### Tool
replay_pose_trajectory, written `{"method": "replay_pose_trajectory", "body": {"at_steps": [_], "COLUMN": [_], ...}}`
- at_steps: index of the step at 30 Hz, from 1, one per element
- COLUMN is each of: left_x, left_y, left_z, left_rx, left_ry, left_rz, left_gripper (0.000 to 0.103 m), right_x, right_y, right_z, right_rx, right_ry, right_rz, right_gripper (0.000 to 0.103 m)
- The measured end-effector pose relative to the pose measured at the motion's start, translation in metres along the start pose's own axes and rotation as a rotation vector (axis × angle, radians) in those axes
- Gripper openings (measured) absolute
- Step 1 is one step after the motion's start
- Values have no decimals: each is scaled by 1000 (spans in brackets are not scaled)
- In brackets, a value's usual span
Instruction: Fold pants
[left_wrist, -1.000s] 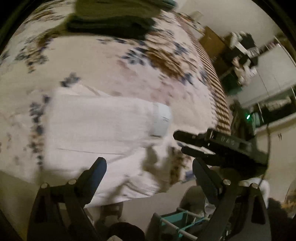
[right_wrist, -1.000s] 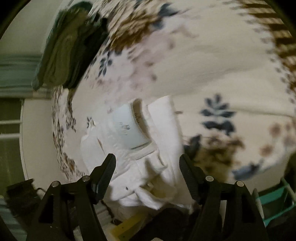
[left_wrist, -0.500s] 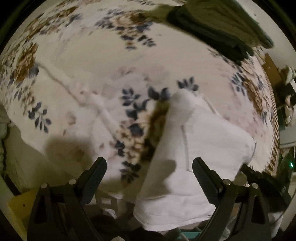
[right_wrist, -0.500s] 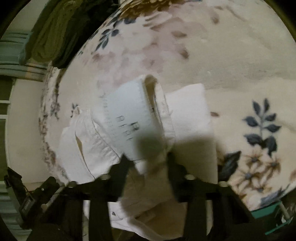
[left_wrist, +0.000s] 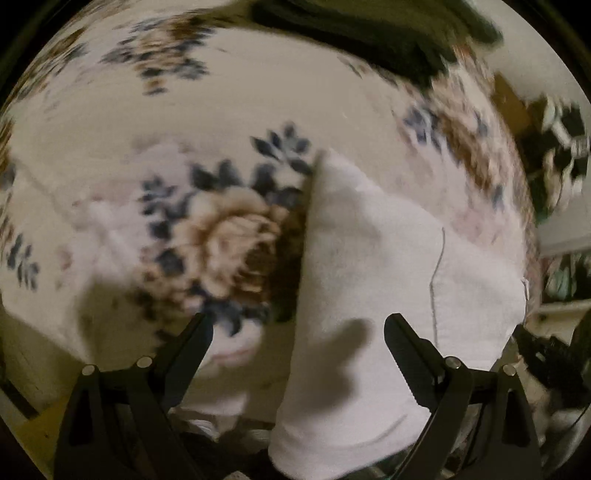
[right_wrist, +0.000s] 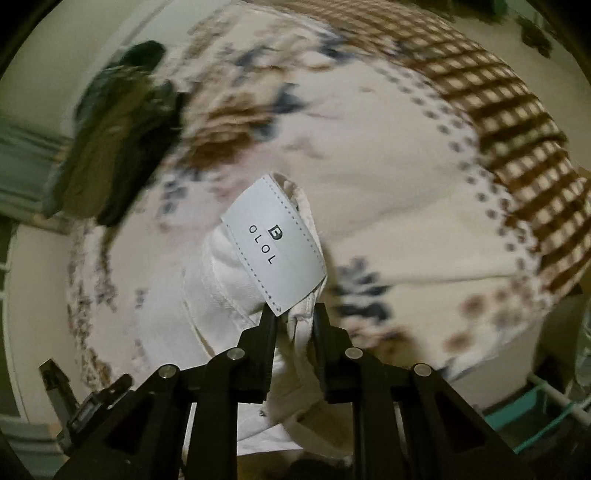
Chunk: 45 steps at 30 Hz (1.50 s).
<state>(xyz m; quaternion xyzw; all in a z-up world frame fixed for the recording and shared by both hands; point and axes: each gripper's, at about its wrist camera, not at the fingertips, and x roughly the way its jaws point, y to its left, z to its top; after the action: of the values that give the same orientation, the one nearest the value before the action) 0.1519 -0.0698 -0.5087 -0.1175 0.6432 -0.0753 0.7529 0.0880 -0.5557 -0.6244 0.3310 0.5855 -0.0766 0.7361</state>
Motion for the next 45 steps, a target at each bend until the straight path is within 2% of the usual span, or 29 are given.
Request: {"method": "replay_pose_trajectory", "body": {"at_steps": [3, 5, 9, 13, 17, 20, 21, 22, 23, 25, 30, 32, 36, 41, 42, 44, 45], "left_x": [25, 29, 31, 33, 35, 36, 36, 35, 35, 35, 34, 34, 35, 38, 38, 32, 29], "left_y": [-13, -17, -14, -13, -15, -14, -13, -13, -13, -13, -11, -11, -12, -4, -3, 0, 1], "left_z": [-1, -2, -1, -1, 0, 0, -1, -2, -3, -4, -6, -7, -12, -21, -23, -24, -24], "left_rx": [42, 55, 43, 40, 45, 36, 35, 36, 37, 36, 32, 37, 53, 66, 69, 74, 73], "left_ry": [66, 71, 82, 93, 95, 100, 101, 100, 101, 104, 112, 118, 137, 178, 182, 186, 182], "left_rz": [18, 19, 18, 11, 8, -1, -2, -1, -2, -3, -12, -16, -19, -25, -27, -28, -36], "left_gripper": [95, 95, 95, 95, 95, 95, 95, 95, 95, 95, 95, 95, 95, 95, 95, 95, 95], "right_x": [24, 18, -10, -18, 31, 63, 67, 63, 56, 38, -27, -51, -59, -16, -3, 11, 14], "right_y": [-25, -31, -26, -46, -78, -92, -94, -93, -91, -79, -60, -53, -56, -86, -93, -98, -97], "right_z": [12, 12, -2, -25, -40, -43, -43, -44, -44, -44, -49, -54, -71, -100, -103, -100, -98], "right_rx": [18, 52, 70, 243, 420, 511, 530, 544, 537, 491, 471, 427, 379, 363, 368, 332, 312], "right_ry": [139, 139, 86, 76, 194, 212, 199, 151, 111, 63, -27, -39, 5, 98, 133, 157, 174], "right_rz": [-59, -22, 13, 131, 208, 273, 285, 285, 270, 228, 238, 207, 129, 31, 25, 6, -10], "right_gripper": [47, 52, 52, 52, 52, 52, 51, 32, 17, 15, 14, 14, 14, 14, 17, 34, 49]}}
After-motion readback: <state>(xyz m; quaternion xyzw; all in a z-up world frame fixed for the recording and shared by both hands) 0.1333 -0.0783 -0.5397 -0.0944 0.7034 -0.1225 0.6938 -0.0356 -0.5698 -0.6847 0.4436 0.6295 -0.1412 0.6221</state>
